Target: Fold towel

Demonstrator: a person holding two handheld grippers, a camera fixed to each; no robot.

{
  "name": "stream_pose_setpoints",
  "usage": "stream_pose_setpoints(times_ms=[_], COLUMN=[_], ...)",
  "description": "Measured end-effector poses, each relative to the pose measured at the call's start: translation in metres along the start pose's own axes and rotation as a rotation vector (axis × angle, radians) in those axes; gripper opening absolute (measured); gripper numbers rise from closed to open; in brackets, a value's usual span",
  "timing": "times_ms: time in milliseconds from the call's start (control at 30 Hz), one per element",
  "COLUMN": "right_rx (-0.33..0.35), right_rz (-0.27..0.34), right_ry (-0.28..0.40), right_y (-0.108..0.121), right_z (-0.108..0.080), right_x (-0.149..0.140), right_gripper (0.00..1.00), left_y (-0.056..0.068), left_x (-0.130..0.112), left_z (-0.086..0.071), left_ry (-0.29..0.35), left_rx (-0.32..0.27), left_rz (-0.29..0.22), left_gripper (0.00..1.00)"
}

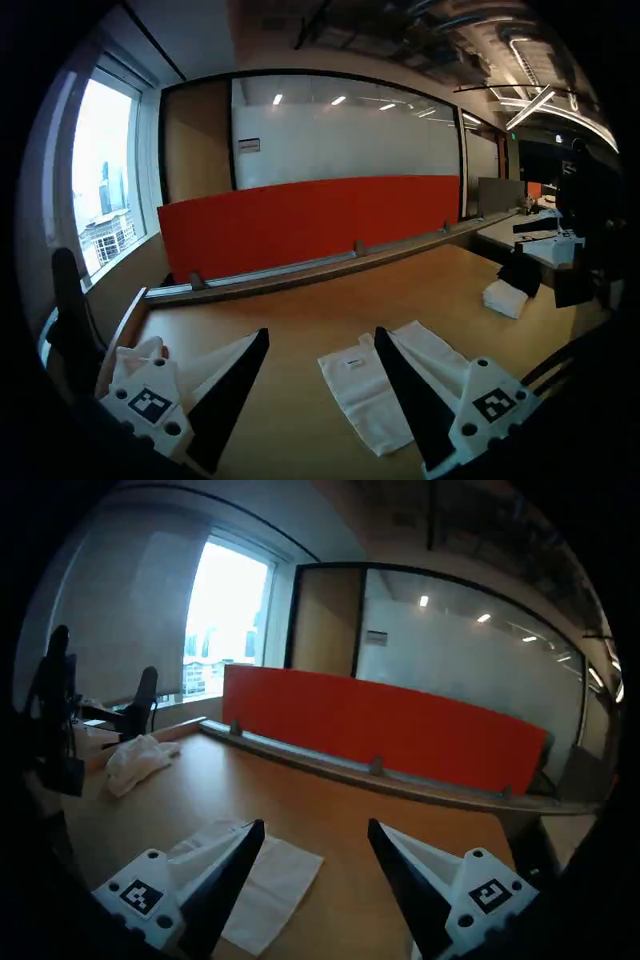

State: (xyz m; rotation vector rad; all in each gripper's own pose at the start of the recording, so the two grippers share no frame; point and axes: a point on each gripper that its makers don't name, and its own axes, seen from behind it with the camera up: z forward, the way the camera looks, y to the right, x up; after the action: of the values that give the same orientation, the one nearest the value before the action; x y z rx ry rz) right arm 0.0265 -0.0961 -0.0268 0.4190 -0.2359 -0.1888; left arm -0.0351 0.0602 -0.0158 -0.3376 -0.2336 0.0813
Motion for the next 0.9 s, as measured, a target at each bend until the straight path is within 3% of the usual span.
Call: stream_pose_setpoints(times_ms=[400, 900], right_rx=[0.1, 0.138], right_rz=[-0.054, -0.055], right_ry=[-0.094, -0.178], right_y=[-0.023, -0.037], right_z=[0.007, 0.018], right_x=[-0.031, -0.087], right_gripper=[1.0, 1.0], left_y=[0.014, 0.035], left_x=[-0.028, -0.081], left_z=[0.007, 0.018], left_ry=[-0.067, -0.154], left_rx=[-0.069, -0.122], left_rz=[-0.003, 0.02], left_gripper=[0.98, 0.98])
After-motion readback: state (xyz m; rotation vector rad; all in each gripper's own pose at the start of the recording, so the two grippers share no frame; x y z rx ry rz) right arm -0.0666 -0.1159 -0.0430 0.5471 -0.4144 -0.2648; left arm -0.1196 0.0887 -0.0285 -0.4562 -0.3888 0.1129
